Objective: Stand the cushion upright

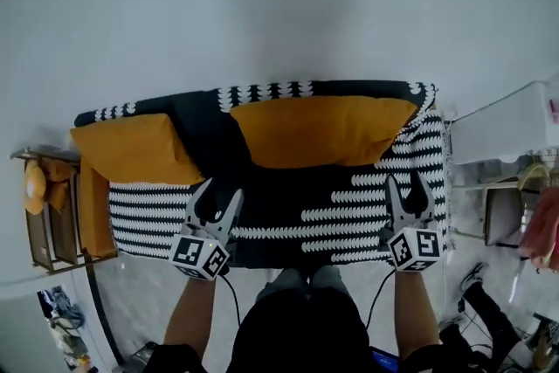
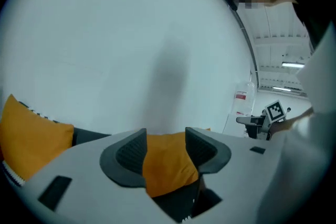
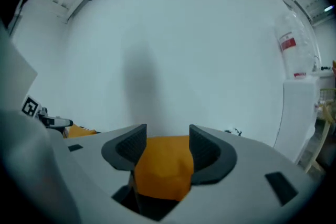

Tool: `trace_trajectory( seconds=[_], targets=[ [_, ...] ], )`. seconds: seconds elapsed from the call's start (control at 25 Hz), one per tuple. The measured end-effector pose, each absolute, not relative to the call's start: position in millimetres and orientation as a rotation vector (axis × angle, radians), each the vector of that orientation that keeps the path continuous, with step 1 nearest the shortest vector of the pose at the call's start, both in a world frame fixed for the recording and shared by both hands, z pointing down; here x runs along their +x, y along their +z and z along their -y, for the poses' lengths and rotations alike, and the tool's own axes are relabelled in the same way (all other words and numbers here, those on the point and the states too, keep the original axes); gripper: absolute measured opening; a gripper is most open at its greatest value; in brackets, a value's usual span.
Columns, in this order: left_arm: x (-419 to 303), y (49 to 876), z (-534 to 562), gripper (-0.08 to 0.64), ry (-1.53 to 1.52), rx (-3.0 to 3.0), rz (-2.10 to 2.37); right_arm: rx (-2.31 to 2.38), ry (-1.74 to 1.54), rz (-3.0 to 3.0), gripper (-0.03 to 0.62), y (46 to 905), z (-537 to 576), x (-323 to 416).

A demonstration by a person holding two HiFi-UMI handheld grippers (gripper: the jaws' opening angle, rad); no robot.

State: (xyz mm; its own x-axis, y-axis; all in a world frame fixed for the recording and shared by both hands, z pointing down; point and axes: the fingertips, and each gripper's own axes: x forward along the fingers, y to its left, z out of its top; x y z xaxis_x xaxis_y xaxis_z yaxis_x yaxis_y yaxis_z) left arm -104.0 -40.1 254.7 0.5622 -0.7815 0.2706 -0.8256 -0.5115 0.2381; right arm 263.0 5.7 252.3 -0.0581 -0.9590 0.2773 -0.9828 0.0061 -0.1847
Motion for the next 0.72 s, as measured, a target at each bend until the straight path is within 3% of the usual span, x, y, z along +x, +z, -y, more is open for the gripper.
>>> trace_trajectory(
  seconds=[0.04,0.2,0.72],
  targets=[
    [-107,240,35,0.229,0.178,2.487,1.337,2.081,0.447,2.201,0.268,235,-9,256],
    [-110,196,21,0.227,0.178,2.576,1.412,1.981,0.229,2.306,0.244,183,-22,235],
    [-53,140,-28,0.167,0.033,2.56,1.58,1.909,0.19,2.57,0.153,116,-85,252]
  ],
)
